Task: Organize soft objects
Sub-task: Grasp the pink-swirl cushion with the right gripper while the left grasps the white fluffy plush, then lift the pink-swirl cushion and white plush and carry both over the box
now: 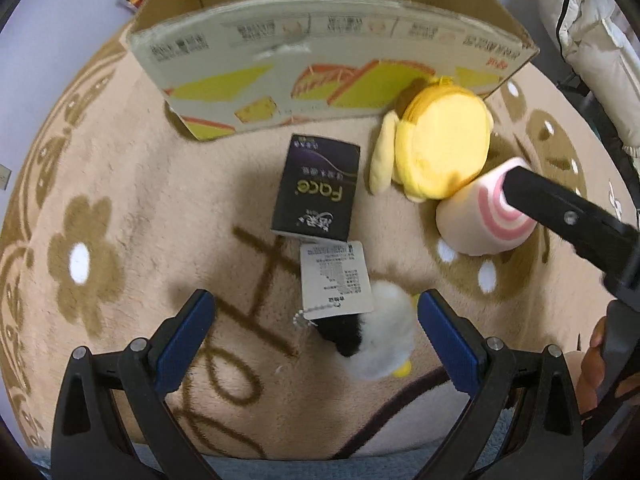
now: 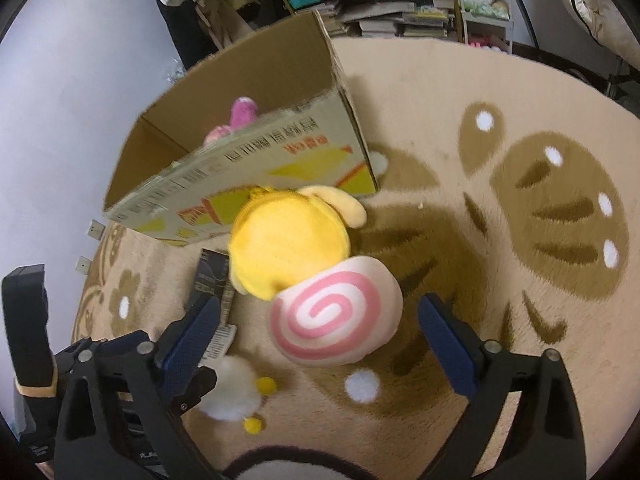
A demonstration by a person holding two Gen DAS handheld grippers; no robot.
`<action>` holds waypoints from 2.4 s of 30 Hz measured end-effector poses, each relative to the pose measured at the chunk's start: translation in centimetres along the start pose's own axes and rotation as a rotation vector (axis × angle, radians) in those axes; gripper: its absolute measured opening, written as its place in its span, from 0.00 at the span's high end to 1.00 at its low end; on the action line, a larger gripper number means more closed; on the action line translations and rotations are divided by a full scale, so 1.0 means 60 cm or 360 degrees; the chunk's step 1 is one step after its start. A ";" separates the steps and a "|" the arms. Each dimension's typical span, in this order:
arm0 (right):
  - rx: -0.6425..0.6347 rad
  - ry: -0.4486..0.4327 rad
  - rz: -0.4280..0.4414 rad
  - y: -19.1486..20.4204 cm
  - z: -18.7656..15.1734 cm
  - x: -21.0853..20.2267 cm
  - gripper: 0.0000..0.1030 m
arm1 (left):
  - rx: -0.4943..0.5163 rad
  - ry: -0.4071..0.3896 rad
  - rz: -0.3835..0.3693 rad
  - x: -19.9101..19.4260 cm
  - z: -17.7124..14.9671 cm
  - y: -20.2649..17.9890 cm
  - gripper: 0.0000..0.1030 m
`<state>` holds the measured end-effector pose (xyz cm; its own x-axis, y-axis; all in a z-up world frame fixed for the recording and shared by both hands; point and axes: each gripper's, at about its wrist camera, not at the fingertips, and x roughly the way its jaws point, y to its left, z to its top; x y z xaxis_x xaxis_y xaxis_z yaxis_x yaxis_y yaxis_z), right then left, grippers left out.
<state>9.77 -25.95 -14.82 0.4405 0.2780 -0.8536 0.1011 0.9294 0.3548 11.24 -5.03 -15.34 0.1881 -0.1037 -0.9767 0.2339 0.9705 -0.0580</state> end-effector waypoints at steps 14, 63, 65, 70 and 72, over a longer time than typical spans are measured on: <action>0.0058 0.0138 0.0014 -0.019 -0.011 0.041 0.20 | 0.0146 0.0154 0.0113 0.061 -0.012 -0.049 0.03; -0.0045 -0.0161 0.0145 0.011 -0.028 -0.049 0.53 | 0.0087 -0.0272 0.0253 -0.062 -0.014 -0.014 0.51; -0.0049 -0.0182 0.0152 0.013 -0.029 -0.054 0.54 | 0.0095 -0.0308 0.0284 -0.074 -0.011 -0.011 0.51; -0.0088 -0.0228 0.0171 0.025 -0.028 -0.069 0.54 | 0.0052 -0.0377 0.0207 -0.110 0.002 0.008 0.51; -0.0098 -0.0236 0.0180 0.031 -0.026 -0.073 0.54 | 0.0059 -0.0405 0.0210 -0.122 0.010 0.014 0.51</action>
<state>6.65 -25.09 -11.02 0.5729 0.3471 -0.7425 -0.0092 0.9086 0.4177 10.64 -3.59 -8.09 0.4516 -0.0331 -0.8916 0.2255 0.9711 0.0782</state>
